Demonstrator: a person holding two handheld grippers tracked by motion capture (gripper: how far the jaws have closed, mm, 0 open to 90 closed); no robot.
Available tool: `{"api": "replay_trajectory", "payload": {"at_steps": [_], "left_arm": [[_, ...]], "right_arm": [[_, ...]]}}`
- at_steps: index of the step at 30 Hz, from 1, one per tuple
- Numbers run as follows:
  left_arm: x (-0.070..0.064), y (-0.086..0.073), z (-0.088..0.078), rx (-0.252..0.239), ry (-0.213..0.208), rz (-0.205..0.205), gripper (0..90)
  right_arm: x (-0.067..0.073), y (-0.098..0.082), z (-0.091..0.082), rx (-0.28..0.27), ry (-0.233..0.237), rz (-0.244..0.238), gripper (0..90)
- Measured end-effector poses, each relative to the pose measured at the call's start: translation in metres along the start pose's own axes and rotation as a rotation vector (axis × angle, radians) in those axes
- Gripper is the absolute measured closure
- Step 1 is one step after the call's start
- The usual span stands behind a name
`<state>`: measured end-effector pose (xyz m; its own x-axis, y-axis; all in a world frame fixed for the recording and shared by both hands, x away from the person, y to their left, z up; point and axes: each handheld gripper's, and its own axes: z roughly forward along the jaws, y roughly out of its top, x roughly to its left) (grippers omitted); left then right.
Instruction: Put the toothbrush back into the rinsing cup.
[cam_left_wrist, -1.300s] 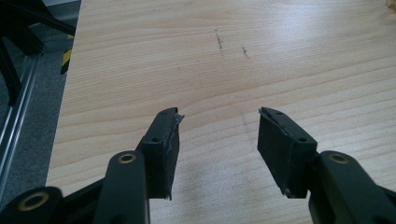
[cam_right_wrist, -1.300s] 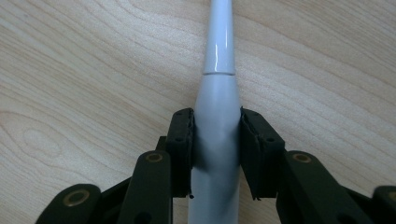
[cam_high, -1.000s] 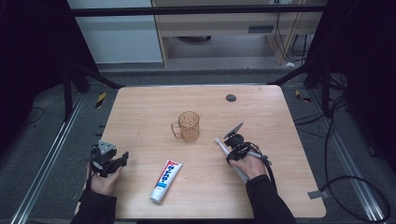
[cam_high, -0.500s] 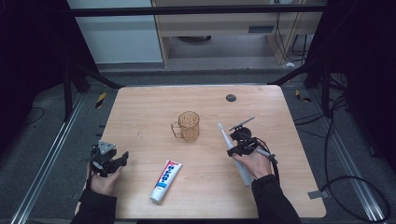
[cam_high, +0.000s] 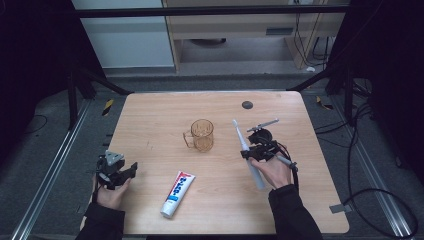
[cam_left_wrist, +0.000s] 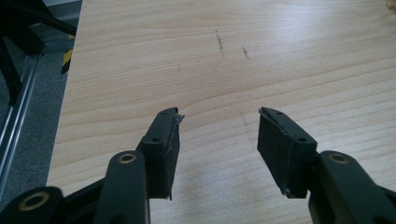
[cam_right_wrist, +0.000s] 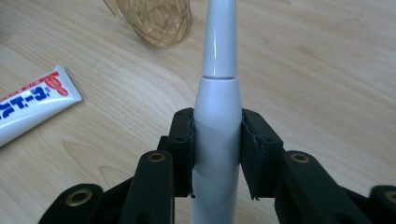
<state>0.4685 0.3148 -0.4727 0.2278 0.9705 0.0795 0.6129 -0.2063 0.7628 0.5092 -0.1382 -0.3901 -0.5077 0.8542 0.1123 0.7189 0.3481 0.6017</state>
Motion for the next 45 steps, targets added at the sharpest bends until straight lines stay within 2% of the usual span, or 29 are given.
{"api": "replay_trajectory", "payload": {"at_steps": [2,3,6,16,25,26,27,34,35,41,45], "left_arm": [[0.0,0.0,0.0,-0.001,0.0,-0.002,47.8],[0.0,0.0,0.0,-0.002,0.001,-0.003,47.8],[0.0,0.0,0.0,-0.003,0.001,-0.003,47.9],[0.001,0.0,-0.001,-0.005,0.004,-0.003,47.9],[0.001,0.0,-0.001,-0.008,0.006,-0.003,47.9],[0.001,0.0,-0.001,-0.008,0.006,-0.003,47.9],[0.001,0.0,-0.001,-0.009,0.006,-0.003,47.9],[0.001,0.0,-0.001,-0.014,0.009,-0.005,47.9],[0.001,0.0,-0.001,-0.015,0.01,-0.004,47.9],[0.001,0.0,-0.001,-0.02,0.014,-0.005,47.9],[0.001,0.0,-0.001,-0.02,0.015,-0.005,47.9]], "right_arm": [[0.001,0.004,-0.005,-0.051,-0.009,-0.005,67.2],[0.001,0.004,-0.005,-0.051,-0.009,-0.005,67.2],[0.0,0.008,-0.01,-0.118,-0.015,0.005,67.2],[0.002,0.018,-0.026,-0.374,-0.038,0.056,67.1],[0.008,0.024,-0.033,-0.566,-0.065,0.089,67.2],[0.009,0.024,-0.034,-0.612,-0.074,0.096,67.1],[0.009,0.024,-0.034,-0.612,-0.074,0.096,67.1],[0.016,0.027,-0.034,-0.765,-0.092,0.12,67.1],[0.016,0.027,-0.034,-0.765,-0.092,0.12,67.1],[0.024,0.033,-0.027,-0.859,-0.113,0.12,67.1],[0.028,0.037,-0.023,-0.891,-0.112,0.128,67.1]]}}
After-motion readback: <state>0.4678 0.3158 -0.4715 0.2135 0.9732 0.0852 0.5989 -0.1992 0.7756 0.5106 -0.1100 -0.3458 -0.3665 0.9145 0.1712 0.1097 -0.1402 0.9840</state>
